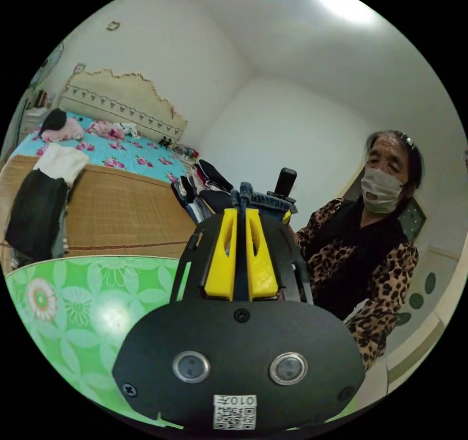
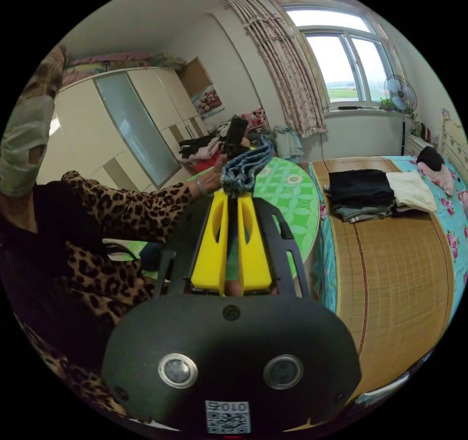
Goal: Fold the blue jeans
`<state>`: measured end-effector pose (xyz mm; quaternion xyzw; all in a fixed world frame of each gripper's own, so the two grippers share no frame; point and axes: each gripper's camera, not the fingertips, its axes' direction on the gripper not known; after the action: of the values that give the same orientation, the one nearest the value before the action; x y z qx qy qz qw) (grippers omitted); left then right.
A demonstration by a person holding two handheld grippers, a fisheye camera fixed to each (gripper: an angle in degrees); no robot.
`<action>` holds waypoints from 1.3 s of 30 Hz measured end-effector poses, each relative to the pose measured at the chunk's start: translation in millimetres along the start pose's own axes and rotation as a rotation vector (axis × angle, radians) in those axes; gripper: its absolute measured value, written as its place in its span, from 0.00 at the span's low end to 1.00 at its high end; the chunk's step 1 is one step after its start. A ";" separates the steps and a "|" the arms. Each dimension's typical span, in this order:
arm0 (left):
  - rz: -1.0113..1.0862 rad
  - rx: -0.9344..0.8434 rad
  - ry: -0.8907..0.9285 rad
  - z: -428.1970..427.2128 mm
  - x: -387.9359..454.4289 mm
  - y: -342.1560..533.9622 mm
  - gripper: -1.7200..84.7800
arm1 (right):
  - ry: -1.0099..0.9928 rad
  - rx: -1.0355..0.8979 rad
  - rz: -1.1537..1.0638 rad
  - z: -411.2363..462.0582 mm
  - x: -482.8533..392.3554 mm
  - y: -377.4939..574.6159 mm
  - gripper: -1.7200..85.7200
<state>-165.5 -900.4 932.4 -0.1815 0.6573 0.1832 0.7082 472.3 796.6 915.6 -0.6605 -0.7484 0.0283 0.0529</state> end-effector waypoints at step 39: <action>-0.538 0.664 -0.375 -194.0 218.4 761.1 0.03 | -0.250 -0.686 -0.376 420.7 -335.5 37.7 0.10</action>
<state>-697.2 -332.5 688.6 -0.0728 0.4705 -0.1977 0.8569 501.3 480.2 479.7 -0.4830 -0.8228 -0.1531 -0.2574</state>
